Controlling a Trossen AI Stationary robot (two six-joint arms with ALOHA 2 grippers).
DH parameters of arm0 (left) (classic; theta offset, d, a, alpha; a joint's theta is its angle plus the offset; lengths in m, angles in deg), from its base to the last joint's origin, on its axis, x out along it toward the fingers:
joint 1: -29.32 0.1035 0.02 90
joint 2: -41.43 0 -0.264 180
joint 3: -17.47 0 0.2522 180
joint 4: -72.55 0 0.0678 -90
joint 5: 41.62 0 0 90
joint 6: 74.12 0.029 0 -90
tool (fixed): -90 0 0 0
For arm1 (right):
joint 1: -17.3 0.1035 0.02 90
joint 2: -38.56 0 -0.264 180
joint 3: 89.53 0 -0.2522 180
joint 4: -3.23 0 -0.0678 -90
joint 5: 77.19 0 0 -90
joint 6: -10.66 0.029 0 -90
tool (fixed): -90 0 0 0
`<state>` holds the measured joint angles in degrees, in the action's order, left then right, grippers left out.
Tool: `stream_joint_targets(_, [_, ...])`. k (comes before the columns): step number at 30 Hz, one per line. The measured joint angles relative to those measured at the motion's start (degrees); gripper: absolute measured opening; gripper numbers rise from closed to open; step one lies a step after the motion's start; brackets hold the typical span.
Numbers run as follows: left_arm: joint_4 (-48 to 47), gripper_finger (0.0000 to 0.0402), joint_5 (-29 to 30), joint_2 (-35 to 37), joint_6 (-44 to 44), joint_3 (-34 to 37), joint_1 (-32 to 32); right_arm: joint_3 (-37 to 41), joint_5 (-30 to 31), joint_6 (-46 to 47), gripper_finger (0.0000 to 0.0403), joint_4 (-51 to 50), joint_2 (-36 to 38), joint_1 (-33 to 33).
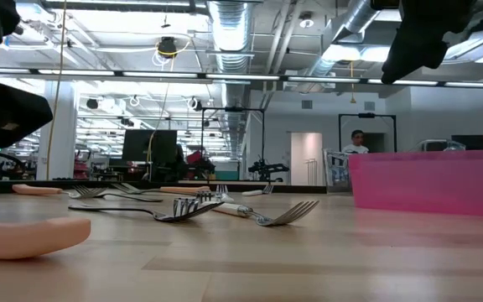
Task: Sort silverware by color (type)
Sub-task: Put the orange fork into the red bin
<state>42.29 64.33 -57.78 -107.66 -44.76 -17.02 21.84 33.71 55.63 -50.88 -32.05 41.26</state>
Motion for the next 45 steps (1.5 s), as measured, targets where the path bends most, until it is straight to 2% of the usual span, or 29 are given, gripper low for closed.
stream_joint_targets(5, [-0.55, 0.0197, -1.02, 0.02, 0.04, 0.02, 0.04, 0.0, 0.0, -0.27, 0.0139, -0.01, 0.0, 0.0])
stream_joint_targets(8, [-1.03, 0.0182, -1.14, -0.02, 0.02, 0.04, 0.04, 0.0, 0.02, -0.27, 0.0139, 0.01, 0.0, 0.0])
stream_joint_targets(20, [-2.15, 0.0012, -1.74, -0.07, 0.68, 0.15, 0.04, 0.0, 0.02, 0.02, 0.0139, 0.08, 0.0, 0.0])
stream_joint_targets(33, [-2.56, 0.0009, 1.88, 2.37, 0.86, 0.6, 0.0, 0.0, 0.04, 0.19, 0.0139, 0.1, 0.0, 0.0])
stream_joint_targets(42, [-9.47, 0.0007, 1.05, 11.89, 0.87, 0.48, 0.84, 0.0, 0.11, 0.1, 0.0139, 0.12, -0.02, 0.0])
stream_joint_targets(45, [-11.77, 0.0007, 5.23, 15.9, 0.95, 0.46, 1.45, 0.0, 0.23, 0.09, 0.0139, 0.39, -0.5, -0.02])
